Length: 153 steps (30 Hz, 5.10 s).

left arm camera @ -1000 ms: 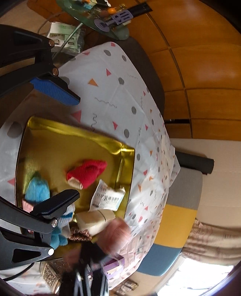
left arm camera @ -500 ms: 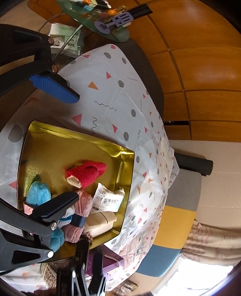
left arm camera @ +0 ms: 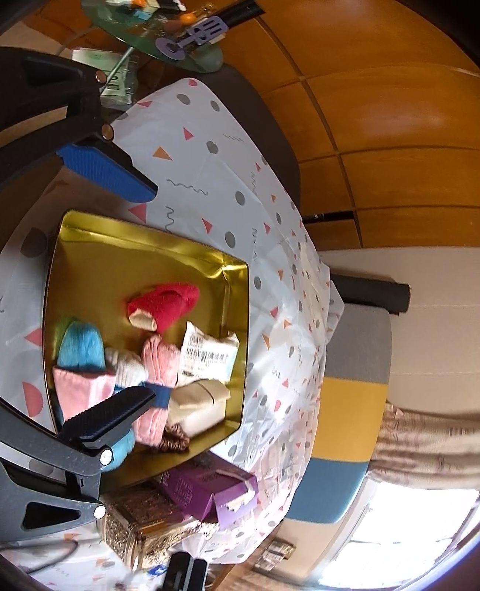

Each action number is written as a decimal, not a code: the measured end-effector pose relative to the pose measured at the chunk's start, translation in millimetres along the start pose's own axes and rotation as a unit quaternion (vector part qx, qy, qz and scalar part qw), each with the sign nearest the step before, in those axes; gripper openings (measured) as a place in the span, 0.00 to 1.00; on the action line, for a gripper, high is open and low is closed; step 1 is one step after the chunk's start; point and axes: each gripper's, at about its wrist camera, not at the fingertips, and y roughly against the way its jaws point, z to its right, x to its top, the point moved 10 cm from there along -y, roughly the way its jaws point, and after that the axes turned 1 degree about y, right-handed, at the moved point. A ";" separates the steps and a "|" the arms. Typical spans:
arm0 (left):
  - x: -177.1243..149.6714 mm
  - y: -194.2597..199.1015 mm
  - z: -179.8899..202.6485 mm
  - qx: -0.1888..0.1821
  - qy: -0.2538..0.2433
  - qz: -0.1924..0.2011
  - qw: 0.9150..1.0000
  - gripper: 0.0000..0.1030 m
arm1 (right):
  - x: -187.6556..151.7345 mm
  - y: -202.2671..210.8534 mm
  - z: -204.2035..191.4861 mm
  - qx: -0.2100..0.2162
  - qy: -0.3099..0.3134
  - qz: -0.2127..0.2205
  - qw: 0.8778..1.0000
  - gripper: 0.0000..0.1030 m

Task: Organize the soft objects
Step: 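Move both tools back to the table and lower the right gripper onto the waffle cloth, then grasp the blue Tempo tissue pack with the left gripper while the right gripper grasps the waffle cloth and scrunchie, then carry the Tempo tissue pack into the gold tray and open the left gripper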

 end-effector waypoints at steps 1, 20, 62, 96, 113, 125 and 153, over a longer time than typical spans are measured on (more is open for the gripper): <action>0.9 1.4 3.7 -0.003 -0.004 0.001 1.000 0.98 | -3.0 7.6 13.1 -0.009 -0.013 0.006 1.000 0.67; 18.6 34.5 112.2 -0.084 -0.115 0.035 0.989 1.00 | -120.2 115.7 293.5 -0.231 -0.321 0.049 0.917 0.67; 1.5 93.4 390.0 -0.340 -0.263 -0.017 0.903 1.00 | -282.4 122.7 425.6 -0.253 -0.585 -0.004 0.771 0.71; -98.5 -73.7 646.0 -0.288 -0.404 -0.137 0.857 1.00 | -300.6 160.1 425.6 -0.170 -0.708 0.108 0.677 0.71; -137.5 -54.7 588.0 -0.267 -0.354 -0.189 0.876 0.51 | -306.3 134.5 430.0 -0.163 -0.714 0.079 0.676 0.72; -169.3 -7.5 492.8 -0.289 -0.342 -0.178 0.876 0.51 | -258.0 94.8 431.0 -0.155 -0.589 0.042 0.792 0.72; -32.9 8.4 501.5 -0.302 -0.243 -0.116 0.914 0.50 | -258.4 64.4 391.7 -0.230 -0.428 -0.126 0.865 0.42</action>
